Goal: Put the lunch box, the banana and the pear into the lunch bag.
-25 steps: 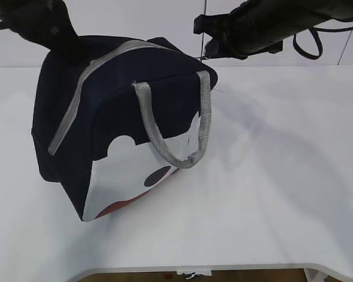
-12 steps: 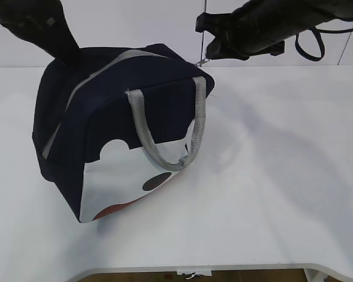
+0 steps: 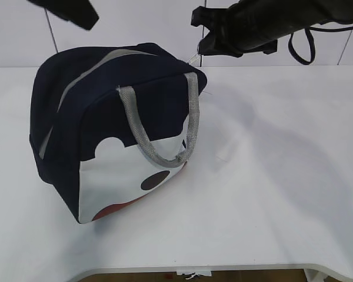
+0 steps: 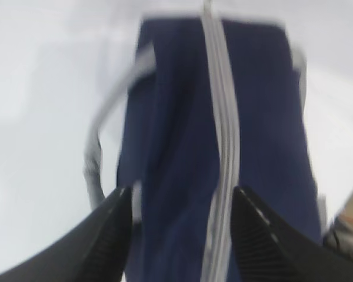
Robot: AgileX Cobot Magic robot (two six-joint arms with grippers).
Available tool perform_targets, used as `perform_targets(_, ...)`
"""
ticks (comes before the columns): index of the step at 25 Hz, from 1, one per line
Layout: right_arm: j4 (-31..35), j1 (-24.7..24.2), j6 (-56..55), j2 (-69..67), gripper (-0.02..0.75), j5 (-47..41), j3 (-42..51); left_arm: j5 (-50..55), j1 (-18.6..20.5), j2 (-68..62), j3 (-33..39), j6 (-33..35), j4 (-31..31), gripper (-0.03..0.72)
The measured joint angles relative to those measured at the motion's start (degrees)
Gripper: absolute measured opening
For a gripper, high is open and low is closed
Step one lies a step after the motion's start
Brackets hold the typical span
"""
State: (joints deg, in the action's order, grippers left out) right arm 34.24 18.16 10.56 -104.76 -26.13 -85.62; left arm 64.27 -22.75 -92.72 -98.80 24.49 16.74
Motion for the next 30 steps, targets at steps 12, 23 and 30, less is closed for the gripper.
perform_targets(12,3.1,0.0,2.4,0.0,0.001,0.0,0.0,-2.2,0.0,-12.4,-7.6,1.1,4.8,0.412)
perform_targets(23,3.2,0.0,3.4,0.0,0.001,0.0,0.0,-2.2,0.0,-22.0,-14.9,2.8,6.2,0.412)
perform_targets(30,3.2,0.0,3.5,0.0,0.001,0.0,0.0,-2.2,0.0,-24.9,-15.3,3.6,8.3,0.388)
